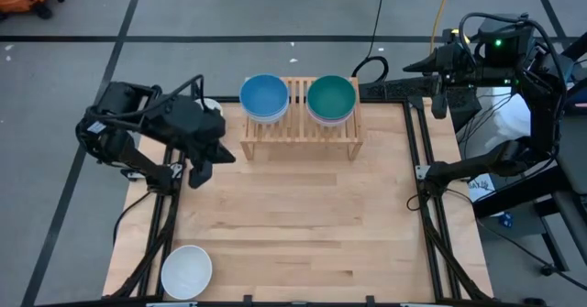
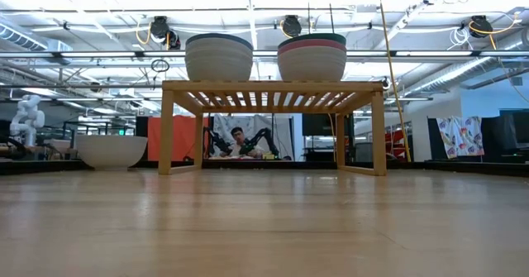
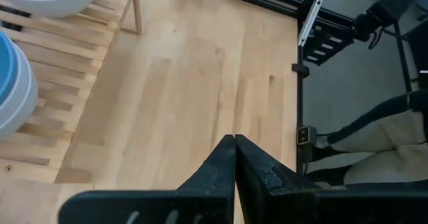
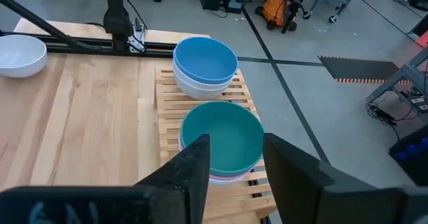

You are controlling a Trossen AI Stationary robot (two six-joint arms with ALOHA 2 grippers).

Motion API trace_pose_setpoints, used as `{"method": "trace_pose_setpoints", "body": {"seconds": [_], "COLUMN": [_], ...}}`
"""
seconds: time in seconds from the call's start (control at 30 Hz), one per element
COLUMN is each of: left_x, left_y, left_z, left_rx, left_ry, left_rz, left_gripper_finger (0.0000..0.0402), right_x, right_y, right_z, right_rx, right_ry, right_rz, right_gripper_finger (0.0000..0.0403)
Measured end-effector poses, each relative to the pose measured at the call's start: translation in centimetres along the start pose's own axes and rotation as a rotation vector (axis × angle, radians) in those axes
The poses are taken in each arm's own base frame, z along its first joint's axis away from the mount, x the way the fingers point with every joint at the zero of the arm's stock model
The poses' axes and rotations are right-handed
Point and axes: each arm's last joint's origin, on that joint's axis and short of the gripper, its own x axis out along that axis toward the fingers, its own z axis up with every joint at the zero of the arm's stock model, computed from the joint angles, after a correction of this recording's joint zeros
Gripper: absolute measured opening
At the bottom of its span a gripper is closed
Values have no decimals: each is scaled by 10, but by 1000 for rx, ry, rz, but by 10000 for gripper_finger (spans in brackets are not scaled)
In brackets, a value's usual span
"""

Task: Place and stack bowls onto a shelf
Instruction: Stack the white bowl on top of the blue bowl on the shelf

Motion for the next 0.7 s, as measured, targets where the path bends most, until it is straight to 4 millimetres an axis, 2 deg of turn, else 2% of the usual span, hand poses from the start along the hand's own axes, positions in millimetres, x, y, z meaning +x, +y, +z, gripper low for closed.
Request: {"method": "trace_pose_setpoints", "body": {"seconds": [0.17,0.37,0.7], "left_x": [0,4,61], "left_y": [-2,5,35], "left_z": [-1,2,-6], "left_rx": [-14,-206,-330], "left_ry": [-27,-81,102], "left_rz": [60,183,357], "left_gripper_finger": [5,32,100], "right_x": [0,0,-1], "right_y": [0,0,0], "right_z": [0,0,0], "right_rx": [0,0,-1], "right_ry": [0,0,-1], "right_rz": [0,0,0], "right_gripper_finger": [134,134,134]}}
